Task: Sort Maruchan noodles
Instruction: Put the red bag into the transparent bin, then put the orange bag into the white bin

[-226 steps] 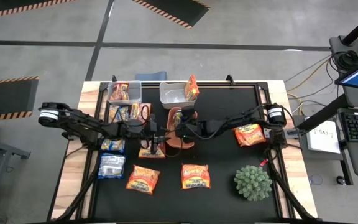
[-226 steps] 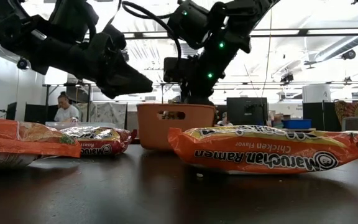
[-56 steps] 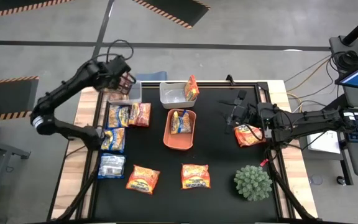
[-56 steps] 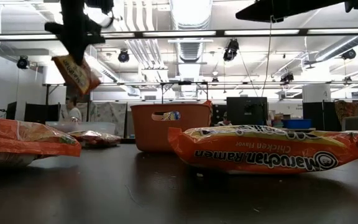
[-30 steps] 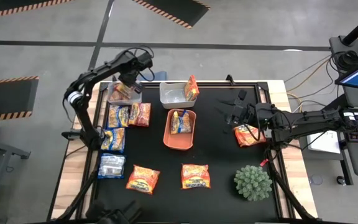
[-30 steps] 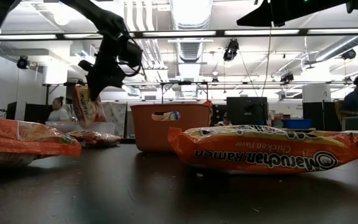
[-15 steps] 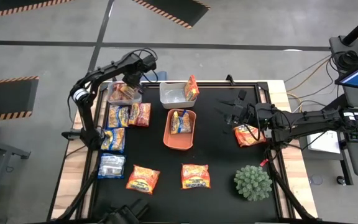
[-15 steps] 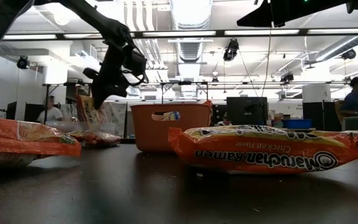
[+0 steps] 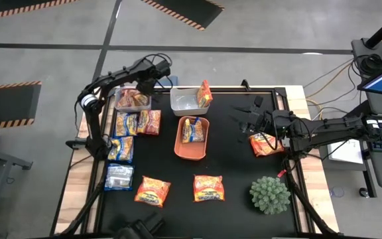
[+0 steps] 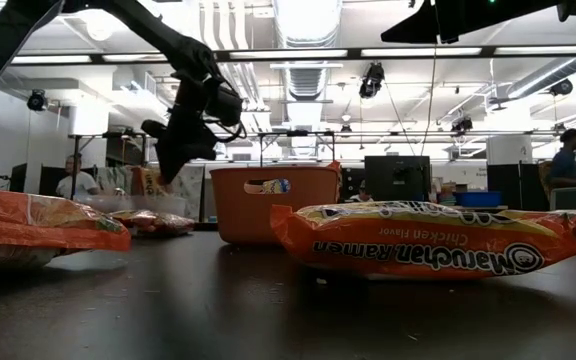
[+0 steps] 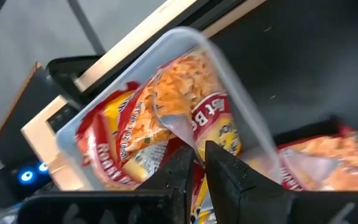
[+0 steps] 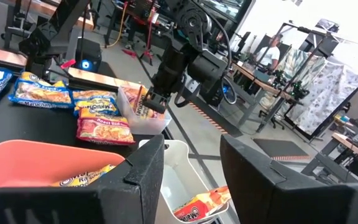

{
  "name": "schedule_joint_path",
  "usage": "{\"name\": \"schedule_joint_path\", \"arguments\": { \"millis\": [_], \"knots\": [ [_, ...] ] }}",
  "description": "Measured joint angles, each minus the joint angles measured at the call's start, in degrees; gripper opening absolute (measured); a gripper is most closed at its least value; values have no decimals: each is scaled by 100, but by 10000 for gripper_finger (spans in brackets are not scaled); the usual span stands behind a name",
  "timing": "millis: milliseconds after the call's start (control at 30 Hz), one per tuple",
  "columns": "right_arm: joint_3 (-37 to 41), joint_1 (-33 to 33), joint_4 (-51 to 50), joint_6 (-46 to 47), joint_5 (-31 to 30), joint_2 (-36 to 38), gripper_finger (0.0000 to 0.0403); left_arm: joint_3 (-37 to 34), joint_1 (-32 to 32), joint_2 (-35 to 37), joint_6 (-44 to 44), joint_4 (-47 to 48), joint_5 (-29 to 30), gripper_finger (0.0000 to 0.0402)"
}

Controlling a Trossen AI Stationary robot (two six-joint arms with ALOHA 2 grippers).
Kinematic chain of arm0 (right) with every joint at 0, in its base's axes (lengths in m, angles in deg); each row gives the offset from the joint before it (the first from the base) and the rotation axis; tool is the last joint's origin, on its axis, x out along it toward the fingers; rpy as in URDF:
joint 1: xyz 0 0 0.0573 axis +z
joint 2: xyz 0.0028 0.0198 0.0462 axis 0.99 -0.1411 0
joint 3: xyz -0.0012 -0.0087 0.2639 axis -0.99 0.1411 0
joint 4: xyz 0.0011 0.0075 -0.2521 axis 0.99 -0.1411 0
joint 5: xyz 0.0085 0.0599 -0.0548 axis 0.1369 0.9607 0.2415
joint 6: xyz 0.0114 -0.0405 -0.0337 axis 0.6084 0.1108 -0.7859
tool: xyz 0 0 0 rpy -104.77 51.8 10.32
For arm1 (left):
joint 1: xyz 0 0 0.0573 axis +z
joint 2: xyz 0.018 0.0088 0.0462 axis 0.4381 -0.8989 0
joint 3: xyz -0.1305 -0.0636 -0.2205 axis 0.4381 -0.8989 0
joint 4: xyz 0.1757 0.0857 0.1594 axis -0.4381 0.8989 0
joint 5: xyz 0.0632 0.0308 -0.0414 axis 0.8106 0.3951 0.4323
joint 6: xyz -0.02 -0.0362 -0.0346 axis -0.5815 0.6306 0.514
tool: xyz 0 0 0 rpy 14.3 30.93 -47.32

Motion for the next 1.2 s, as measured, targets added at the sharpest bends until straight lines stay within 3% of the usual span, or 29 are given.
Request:
{"name": "schedule_joint_path", "arguments": {
  "millis": [200,867,1200],
  "knots": [
    [0,2,1,-2,-2,0,146,-2,-191,0,-5,-344,-392,23],
    [0,0,0,-47,-2,0,146,-7,-448,0,56,-1030,-396,23],
    [1,2,-9,-40,-4,0,144,25,-651,195,-342,-866,-396,23]
  ]
}}
